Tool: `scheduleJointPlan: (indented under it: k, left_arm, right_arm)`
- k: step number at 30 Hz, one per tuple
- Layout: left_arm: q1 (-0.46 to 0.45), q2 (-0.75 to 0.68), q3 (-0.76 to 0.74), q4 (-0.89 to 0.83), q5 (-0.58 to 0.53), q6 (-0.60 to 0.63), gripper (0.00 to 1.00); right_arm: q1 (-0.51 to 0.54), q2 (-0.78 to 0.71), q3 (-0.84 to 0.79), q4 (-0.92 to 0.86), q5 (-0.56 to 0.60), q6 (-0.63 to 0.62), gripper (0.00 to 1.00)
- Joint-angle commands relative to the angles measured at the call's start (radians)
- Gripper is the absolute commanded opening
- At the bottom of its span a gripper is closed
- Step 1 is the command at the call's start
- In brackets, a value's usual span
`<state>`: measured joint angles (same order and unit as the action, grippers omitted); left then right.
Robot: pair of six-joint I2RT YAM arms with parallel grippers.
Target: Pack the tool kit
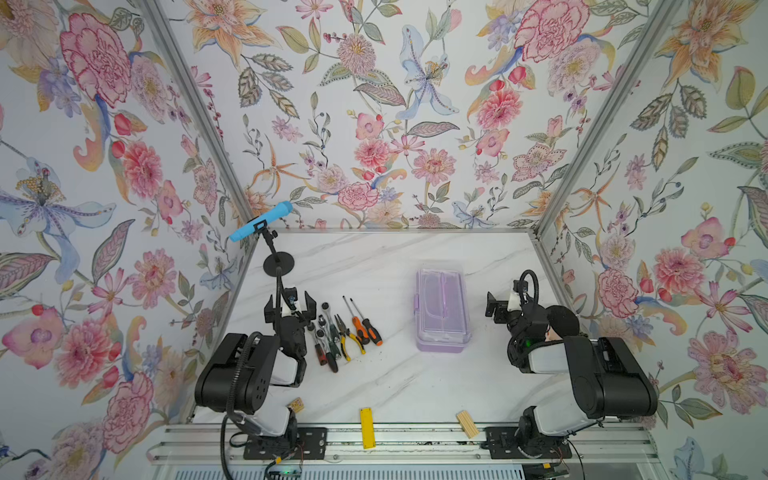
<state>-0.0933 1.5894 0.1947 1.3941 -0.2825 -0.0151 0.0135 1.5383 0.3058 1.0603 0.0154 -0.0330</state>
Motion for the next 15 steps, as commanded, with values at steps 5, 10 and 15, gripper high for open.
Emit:
scheduleJointPlan:
  k: [5, 10, 15]
  left_arm:
    - [0.009, -0.014, 0.013, 0.011, 0.016, -0.003, 0.99]
    - [0.011, -0.014, 0.013, 0.01, 0.016, -0.003, 0.99]
    - [0.01, -0.014, 0.014, 0.009, 0.017, -0.003, 0.99]
  right_arm:
    - [0.005, 0.006, -0.004, 0.025, 0.005, -0.001, 0.99]
    - [0.005, 0.007, -0.004, 0.024, 0.004, -0.001, 0.99]
    - [-0.003, 0.007, -0.004, 0.022, -0.011, 0.004, 0.99]
